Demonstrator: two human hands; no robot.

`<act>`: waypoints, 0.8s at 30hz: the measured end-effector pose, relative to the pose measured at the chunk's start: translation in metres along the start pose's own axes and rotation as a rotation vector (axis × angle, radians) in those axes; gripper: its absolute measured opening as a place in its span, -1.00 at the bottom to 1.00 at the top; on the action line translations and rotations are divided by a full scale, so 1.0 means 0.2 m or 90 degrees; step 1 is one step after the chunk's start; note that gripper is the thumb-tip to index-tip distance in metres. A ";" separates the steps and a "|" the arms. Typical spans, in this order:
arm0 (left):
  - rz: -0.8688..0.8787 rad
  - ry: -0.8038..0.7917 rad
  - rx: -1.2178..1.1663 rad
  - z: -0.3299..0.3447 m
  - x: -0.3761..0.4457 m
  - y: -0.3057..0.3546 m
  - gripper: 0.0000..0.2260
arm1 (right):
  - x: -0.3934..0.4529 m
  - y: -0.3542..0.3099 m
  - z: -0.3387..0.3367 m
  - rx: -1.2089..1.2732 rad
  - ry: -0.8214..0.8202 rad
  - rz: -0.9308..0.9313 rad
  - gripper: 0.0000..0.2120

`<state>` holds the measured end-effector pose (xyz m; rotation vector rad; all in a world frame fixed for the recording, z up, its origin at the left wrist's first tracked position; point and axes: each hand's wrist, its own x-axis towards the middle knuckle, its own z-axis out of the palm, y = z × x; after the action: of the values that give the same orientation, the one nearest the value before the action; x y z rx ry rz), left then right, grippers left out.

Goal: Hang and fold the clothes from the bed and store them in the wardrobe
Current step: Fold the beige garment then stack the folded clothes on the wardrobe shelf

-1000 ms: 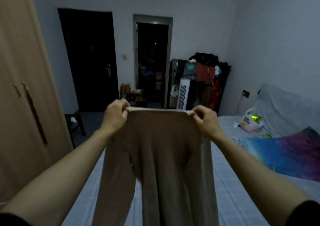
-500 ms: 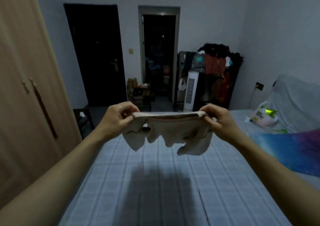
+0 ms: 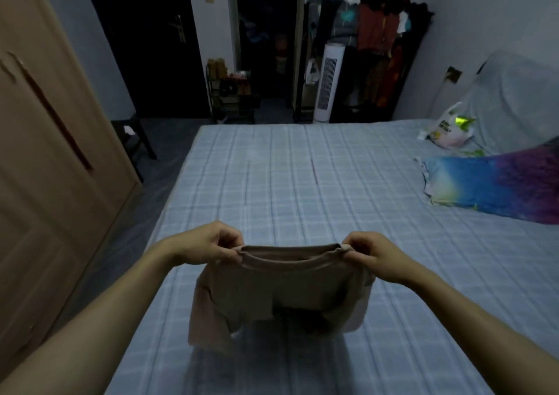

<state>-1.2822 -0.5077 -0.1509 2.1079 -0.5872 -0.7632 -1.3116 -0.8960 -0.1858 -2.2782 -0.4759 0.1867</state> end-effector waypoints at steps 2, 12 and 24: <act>-0.003 0.032 -0.003 0.02 -0.02 -0.02 -0.93 | -0.02 -0.03 0.02 -0.022 0.029 0.018 -0.89; 0.048 0.216 -0.012 0.11 -0.01 -0.13 -0.88 | -0.04 -0.14 0.17 -0.069 0.121 0.062 -0.87; 0.013 -0.139 -0.228 0.01 -0.01 -0.02 -0.90 | 0.11 -0.10 0.00 0.220 -0.332 0.109 -0.89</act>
<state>-1.2844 -0.5050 -0.1552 1.7019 -0.5410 -1.0132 -1.2975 -0.8746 -0.1714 -1.9127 -0.4664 0.8933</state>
